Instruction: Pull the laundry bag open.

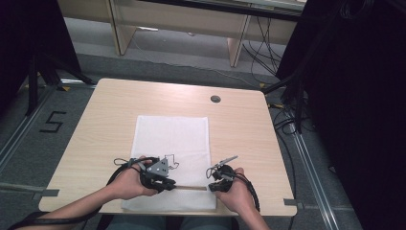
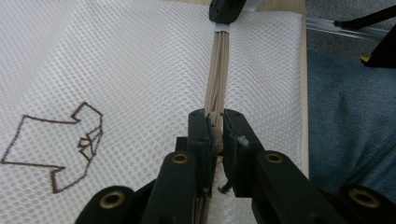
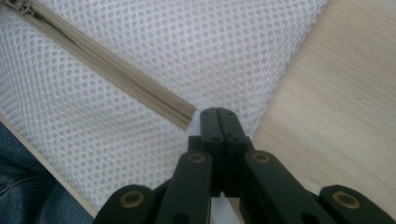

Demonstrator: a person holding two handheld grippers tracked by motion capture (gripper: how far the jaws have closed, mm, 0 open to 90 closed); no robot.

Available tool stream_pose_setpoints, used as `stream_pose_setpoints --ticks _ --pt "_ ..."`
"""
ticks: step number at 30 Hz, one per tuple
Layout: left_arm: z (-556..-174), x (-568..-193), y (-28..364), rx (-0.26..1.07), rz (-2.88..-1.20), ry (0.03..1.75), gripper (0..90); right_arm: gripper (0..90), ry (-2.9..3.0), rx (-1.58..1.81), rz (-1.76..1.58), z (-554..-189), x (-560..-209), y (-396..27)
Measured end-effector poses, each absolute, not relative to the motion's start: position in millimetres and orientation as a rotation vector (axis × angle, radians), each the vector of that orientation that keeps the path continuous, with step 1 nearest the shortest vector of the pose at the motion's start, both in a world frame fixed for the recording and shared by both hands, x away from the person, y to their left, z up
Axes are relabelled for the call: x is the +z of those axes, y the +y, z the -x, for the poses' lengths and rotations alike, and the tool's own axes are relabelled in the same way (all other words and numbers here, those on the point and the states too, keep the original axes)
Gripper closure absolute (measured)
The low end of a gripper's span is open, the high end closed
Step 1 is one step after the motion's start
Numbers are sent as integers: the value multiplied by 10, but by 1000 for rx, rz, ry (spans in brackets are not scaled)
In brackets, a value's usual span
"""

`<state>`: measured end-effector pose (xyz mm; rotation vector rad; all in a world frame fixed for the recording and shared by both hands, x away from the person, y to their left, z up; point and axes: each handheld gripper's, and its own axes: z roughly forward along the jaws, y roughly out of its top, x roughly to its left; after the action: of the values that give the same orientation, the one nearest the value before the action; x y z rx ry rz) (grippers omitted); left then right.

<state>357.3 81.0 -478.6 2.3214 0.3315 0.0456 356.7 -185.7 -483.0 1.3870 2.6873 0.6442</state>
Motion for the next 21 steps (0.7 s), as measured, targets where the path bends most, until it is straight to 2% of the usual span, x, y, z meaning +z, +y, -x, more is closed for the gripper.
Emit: stream_pose_setpoints --ticks 21 --pt "-3548 -4756 871 55 -2327 328 814 900 2688 646 -1382 -3568 -4832 -1858"
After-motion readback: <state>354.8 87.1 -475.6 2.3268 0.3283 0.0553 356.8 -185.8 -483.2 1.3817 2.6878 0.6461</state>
